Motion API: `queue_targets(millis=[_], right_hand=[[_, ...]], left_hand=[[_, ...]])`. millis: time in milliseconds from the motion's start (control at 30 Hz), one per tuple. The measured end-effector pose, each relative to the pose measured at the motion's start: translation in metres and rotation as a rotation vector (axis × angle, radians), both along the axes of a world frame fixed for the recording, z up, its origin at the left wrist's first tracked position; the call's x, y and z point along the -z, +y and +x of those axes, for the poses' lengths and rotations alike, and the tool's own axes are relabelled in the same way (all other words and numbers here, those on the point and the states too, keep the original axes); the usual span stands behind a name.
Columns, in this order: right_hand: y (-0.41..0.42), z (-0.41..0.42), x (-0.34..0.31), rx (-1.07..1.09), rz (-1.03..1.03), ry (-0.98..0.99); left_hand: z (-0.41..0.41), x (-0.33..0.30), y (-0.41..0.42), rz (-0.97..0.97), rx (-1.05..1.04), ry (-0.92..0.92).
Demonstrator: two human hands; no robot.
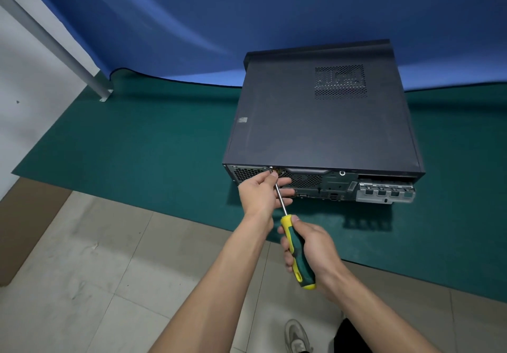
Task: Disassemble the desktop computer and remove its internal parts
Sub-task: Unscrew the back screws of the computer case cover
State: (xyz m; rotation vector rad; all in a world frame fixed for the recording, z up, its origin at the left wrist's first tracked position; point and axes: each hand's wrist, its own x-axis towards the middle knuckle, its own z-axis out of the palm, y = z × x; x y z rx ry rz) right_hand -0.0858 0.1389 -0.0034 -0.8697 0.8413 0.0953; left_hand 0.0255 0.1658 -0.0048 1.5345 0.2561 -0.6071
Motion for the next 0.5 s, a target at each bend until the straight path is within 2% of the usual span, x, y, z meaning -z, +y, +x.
queue_targets(millis=[200,500], right_hand=[[0.014,0.005,0.009,0.13,0.547,-0.112],[0.028,0.013,0.018,0.214,0.646,-0.156]], left_hand=[[0.006,-0.001,0.002,0.128,0.057,-0.078],[0.012,-0.001,0.002,0.216,0.133,-0.138]])
